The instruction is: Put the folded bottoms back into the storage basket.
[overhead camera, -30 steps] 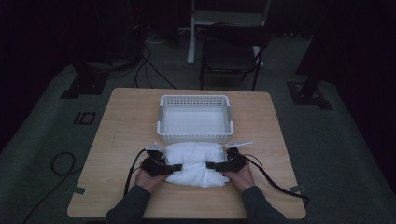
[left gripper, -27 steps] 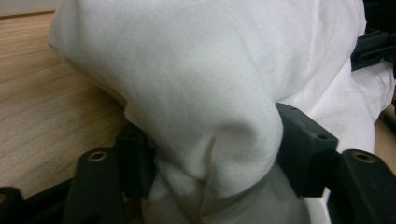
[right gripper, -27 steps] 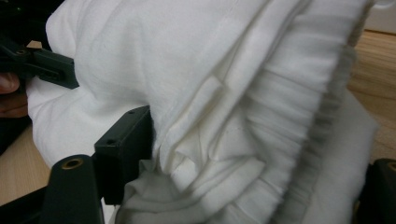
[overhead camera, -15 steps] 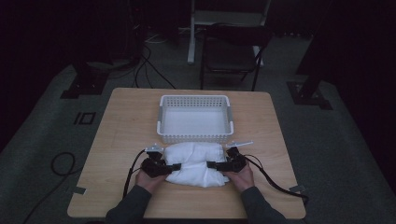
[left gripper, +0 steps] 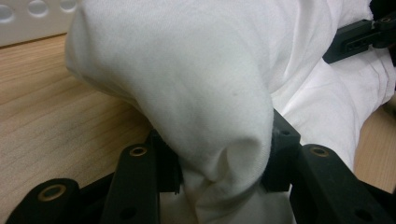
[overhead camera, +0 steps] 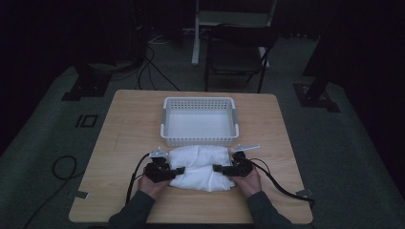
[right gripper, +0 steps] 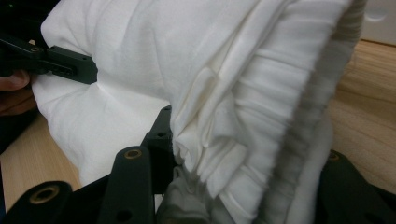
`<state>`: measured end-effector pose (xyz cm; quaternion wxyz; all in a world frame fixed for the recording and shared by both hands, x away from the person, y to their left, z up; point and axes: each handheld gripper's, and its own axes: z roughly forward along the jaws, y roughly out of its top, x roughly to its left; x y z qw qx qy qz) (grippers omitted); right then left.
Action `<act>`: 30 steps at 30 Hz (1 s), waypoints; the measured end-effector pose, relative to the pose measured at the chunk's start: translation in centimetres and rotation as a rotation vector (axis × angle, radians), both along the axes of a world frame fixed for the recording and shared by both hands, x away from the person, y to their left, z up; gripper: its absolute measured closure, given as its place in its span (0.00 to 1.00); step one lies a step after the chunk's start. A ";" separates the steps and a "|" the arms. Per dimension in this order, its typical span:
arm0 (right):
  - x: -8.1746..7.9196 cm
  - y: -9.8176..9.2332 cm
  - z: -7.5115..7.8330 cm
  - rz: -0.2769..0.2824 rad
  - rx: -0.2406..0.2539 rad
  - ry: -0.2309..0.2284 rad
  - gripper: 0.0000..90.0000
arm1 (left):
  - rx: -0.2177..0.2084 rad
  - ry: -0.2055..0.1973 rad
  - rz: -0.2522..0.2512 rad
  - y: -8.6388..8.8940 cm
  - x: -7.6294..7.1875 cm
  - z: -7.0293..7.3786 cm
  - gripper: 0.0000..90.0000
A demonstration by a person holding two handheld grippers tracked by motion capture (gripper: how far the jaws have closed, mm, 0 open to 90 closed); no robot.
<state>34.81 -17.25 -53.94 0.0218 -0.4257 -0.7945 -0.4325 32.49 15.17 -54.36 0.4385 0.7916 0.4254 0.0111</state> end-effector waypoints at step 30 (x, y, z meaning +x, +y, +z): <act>-0.8 0.2 1.5 -0.005 -0.004 -0.008 0.60 | 0.027 -0.021 -0.016 0.0 -0.7 1.7 0.64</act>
